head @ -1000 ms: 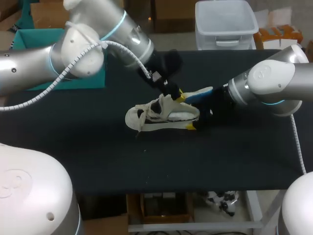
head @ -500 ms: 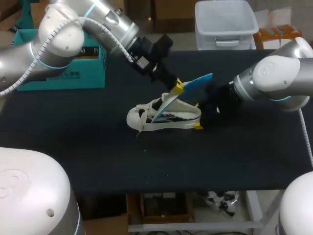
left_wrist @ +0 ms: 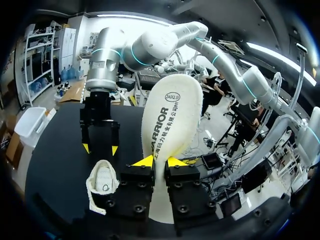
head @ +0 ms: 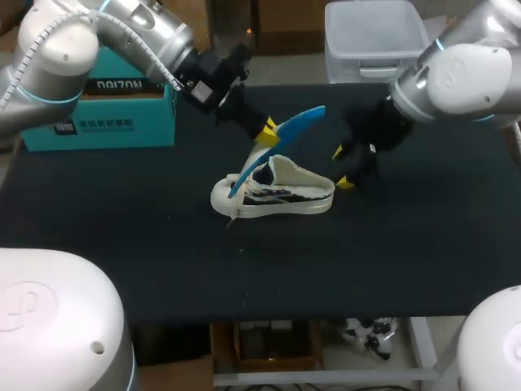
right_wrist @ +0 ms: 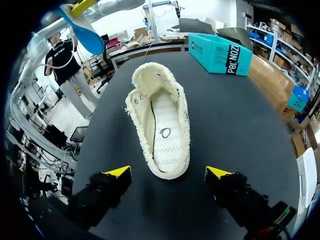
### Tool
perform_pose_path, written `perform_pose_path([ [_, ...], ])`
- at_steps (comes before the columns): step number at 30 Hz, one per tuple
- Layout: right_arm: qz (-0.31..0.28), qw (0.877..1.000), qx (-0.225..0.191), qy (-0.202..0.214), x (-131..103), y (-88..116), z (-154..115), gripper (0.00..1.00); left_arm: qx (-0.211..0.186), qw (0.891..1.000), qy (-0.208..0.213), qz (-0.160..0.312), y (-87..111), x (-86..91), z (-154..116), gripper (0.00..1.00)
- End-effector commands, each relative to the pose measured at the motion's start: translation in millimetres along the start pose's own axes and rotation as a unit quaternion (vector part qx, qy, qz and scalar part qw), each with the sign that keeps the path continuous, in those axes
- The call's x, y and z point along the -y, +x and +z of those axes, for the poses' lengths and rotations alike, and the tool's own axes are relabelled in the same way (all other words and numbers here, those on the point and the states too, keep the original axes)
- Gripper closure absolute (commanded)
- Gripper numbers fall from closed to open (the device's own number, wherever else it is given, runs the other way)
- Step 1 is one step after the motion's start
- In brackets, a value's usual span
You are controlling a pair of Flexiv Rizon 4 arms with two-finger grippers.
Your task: Open the shoe tongue, take the insole out of the shoe, put the insole back into the shoe, and pack the shoe into the shoebox
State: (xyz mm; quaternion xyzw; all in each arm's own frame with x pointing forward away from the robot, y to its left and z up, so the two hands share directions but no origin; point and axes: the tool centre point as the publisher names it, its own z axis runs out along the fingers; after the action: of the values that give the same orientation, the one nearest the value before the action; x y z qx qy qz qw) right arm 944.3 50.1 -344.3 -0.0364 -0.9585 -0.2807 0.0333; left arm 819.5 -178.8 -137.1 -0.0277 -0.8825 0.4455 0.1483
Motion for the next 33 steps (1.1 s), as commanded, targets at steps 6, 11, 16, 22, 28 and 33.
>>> perform_pose_path([
  [6, 0.010, 0.993, -0.027, 0.113, -34, -15, 7, 0.00, 0.038, 0.999, 0.018, -0.010, 17.8, -41.5, -42, 1.00],
  [11, 0.016, 0.990, -0.026, 0.139, -49, -15, 18, 0.00, 0.057, 0.998, 0.020, -0.020, 21.0, -61.1, -61, 1.00],
  [16, 0.026, 0.987, -0.016, 0.156, -62, -12, 30, 0.00, 0.070, 0.997, 0.018, -0.026, 23.9, -76.2, -72, 1.00],
  [22, 0.034, 0.982, 0.004, 0.187, -79, -7, 44, 0.00, 0.076, 0.996, 0.018, -0.030, 24.1, -94.6, -85, 1.00],
  [28, 0.037, 0.977, 0.027, 0.207, -90, -4, 59, 0.00, 0.076, 0.996, 0.021, -0.036, 21.3, -108.8, -95, 1.00],
  [33, 0.043, 0.975, 0.034, 0.213, -90, -4, 67, 0.46, 0.078, 0.996, 0.019, -0.039, 20.2, -116.3, -99, 1.00],
])
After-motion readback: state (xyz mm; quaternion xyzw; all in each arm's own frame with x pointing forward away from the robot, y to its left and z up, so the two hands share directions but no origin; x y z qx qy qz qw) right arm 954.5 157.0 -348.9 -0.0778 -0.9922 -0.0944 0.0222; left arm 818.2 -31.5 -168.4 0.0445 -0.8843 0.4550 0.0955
